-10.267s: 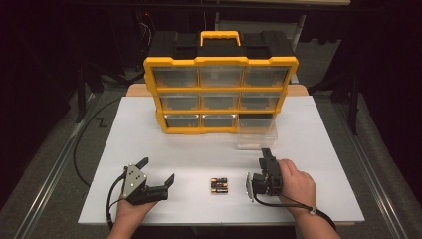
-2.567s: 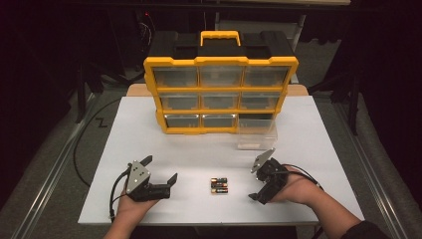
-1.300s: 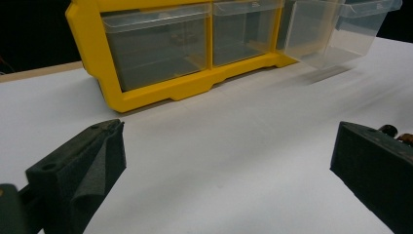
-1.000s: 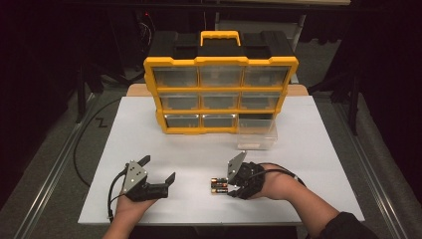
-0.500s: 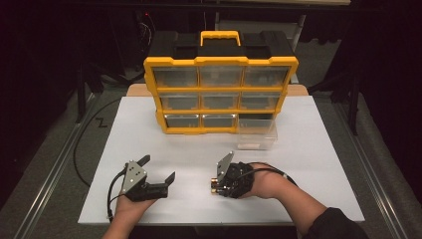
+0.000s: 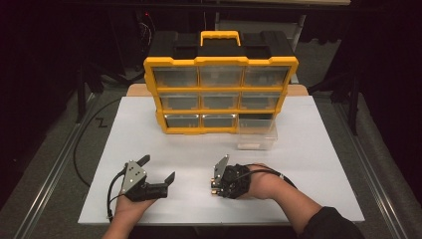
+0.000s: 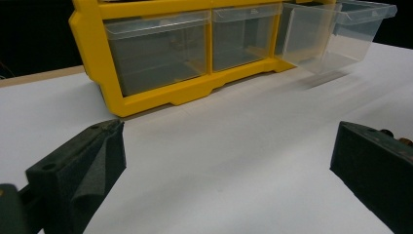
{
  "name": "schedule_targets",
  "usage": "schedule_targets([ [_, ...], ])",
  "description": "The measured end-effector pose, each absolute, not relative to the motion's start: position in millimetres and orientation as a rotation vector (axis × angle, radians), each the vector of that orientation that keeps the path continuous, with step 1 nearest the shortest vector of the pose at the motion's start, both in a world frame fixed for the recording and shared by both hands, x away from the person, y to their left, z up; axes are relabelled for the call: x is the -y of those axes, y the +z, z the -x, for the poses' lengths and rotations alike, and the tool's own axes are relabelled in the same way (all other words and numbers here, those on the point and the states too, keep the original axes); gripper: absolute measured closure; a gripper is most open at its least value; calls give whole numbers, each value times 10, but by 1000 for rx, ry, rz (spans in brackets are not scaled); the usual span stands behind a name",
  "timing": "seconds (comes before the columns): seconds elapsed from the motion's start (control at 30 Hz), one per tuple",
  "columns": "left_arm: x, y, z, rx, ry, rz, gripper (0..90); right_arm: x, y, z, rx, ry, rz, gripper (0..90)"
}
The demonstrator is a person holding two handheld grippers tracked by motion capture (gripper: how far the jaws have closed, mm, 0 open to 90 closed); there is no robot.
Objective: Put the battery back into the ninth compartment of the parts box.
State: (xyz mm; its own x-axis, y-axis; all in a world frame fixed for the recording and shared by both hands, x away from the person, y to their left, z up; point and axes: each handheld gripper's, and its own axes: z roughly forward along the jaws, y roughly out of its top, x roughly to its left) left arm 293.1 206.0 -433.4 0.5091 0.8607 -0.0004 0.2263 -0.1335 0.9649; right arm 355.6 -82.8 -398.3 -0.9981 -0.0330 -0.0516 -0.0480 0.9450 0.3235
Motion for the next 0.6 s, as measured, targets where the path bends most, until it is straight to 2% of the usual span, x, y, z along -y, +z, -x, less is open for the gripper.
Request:
schedule_targets([
  [0.6,-2074,-4333,-2927,-943,717,-1647,2,797,-4037,-3557,-3094,471,75,786],
])
